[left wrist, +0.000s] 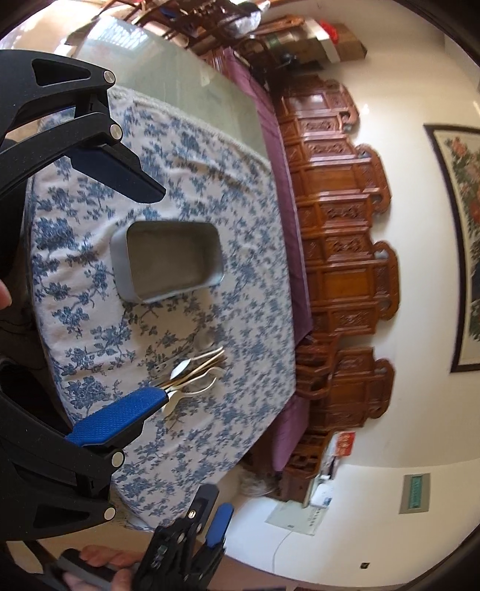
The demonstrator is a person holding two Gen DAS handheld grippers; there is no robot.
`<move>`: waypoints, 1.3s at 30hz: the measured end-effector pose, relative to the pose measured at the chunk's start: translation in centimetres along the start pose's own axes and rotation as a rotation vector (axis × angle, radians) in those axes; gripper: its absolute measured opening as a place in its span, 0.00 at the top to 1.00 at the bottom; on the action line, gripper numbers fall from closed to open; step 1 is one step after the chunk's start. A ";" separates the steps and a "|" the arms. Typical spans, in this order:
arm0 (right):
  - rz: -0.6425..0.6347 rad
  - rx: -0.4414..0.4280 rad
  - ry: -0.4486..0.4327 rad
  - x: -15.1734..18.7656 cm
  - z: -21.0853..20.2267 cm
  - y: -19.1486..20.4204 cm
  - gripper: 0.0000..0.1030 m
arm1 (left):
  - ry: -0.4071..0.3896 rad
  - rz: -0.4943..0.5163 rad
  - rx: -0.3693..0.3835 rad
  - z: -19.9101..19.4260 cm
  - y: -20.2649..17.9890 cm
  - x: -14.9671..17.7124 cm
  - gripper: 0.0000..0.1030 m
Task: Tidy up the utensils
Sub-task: 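Grasp a metal knife with the left tool while the right tool grasps a white plastic spoon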
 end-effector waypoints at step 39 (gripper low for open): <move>0.103 -0.014 0.245 7.5 15.8 -9.7 0.56 | 0.457 -0.065 0.178 29.8 -9.7 7.0 0.89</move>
Point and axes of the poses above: each gripper's, at about its wrist camera, not at the fingertips, and z roughly the way its jaws point, y to its left, x to its underside, the point moved 3 cm from there along z, roughly the way its jaws point, and after that the axes turned 13 degrees about -y, right-handed, at the moved point
